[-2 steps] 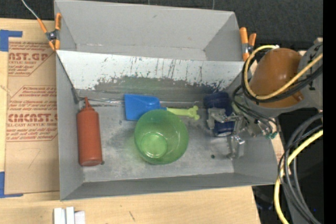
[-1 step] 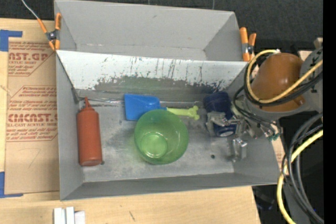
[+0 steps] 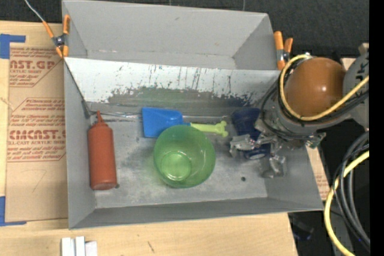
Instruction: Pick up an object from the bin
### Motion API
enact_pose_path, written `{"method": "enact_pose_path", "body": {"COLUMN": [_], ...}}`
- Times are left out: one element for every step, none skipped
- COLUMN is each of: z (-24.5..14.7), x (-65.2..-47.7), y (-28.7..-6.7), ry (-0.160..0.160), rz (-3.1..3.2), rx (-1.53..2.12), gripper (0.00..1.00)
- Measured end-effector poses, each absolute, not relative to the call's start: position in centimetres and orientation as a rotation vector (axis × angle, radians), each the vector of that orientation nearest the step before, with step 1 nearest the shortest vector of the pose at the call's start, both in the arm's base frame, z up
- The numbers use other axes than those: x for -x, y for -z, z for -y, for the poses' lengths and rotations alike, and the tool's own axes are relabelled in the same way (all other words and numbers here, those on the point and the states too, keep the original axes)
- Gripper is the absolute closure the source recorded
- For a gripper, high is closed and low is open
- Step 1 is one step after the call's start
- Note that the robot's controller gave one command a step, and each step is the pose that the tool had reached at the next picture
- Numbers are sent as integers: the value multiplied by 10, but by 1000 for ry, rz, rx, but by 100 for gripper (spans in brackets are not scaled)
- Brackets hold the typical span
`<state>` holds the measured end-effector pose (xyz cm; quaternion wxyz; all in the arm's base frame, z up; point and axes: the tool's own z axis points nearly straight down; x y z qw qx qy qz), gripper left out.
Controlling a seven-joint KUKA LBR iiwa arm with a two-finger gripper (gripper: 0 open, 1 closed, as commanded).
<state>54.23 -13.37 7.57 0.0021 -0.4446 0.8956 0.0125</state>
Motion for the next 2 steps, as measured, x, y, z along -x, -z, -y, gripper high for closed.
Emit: {"method": "enact_pose_path", "body": {"z": [137, 137], "x": [-571, -571], "y": [-68, -68], "ry": [-44, -45], "rz": [-2777, -2777], "rx": [1449, 1449], "gripper": [100, 100]}}
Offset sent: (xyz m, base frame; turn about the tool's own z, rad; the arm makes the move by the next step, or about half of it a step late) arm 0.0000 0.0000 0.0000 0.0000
